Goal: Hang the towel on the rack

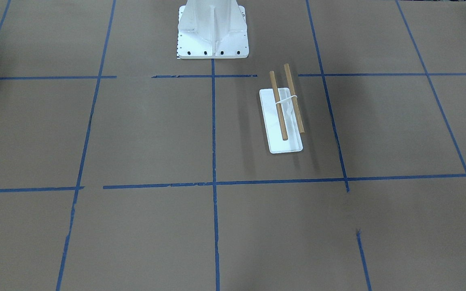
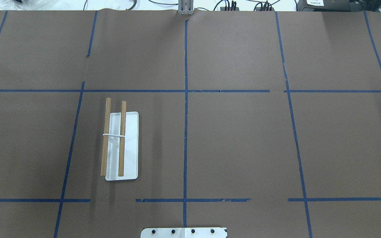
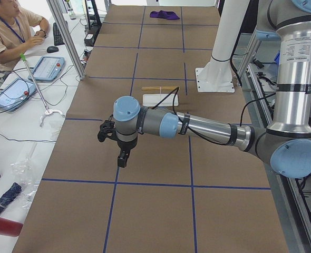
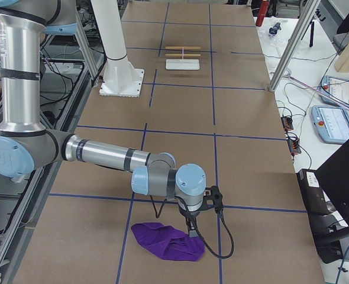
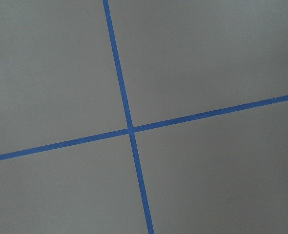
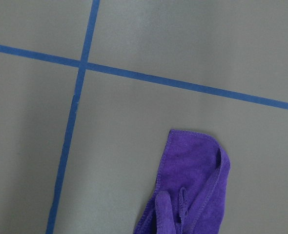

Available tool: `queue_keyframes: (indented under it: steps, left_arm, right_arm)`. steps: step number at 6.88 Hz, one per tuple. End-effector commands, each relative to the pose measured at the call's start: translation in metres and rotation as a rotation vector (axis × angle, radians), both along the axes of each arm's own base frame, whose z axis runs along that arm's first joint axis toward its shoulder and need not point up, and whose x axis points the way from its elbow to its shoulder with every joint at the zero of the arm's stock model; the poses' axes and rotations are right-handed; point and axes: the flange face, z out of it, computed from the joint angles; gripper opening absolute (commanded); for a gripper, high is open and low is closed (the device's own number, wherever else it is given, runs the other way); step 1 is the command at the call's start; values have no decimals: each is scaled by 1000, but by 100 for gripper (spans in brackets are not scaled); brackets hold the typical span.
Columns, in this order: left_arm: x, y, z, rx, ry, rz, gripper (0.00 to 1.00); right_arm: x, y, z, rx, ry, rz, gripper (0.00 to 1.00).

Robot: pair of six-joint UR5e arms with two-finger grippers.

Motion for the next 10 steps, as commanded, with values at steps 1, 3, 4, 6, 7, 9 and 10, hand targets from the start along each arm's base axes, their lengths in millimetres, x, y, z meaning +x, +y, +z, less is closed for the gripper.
queue_keyframes:
  steps: [1,3,4,6,7,9,10]
  left_arm:
    - [1,-1,-3,11,-2,4,100]
    - [0,-2,-4,13,-9,3,100]
    - [6,-6,-9,34,-10,14,100]
    - [10,-8,-14,114,-6,21,100]
    - [11,-7,-12,114,-1,24,100]
    - [11,-7,-15,124,2,23,100]
    - [12,-7,-17,130,2,24,100]
  right_arm:
    - [0,1,1,-1,0,0,100]
    - [1,-6,-11,100,10,-4,100]
    - [1,-6,-10,102,10,4,100]
    - [-7,-6,-43,185,-80,1,100]
    - [-22,7,-40,177,-122,-18,100]
    - [-63,16,-53,251,-132,-96,97]
    - [-62,39,-15,268,11,-100,100]
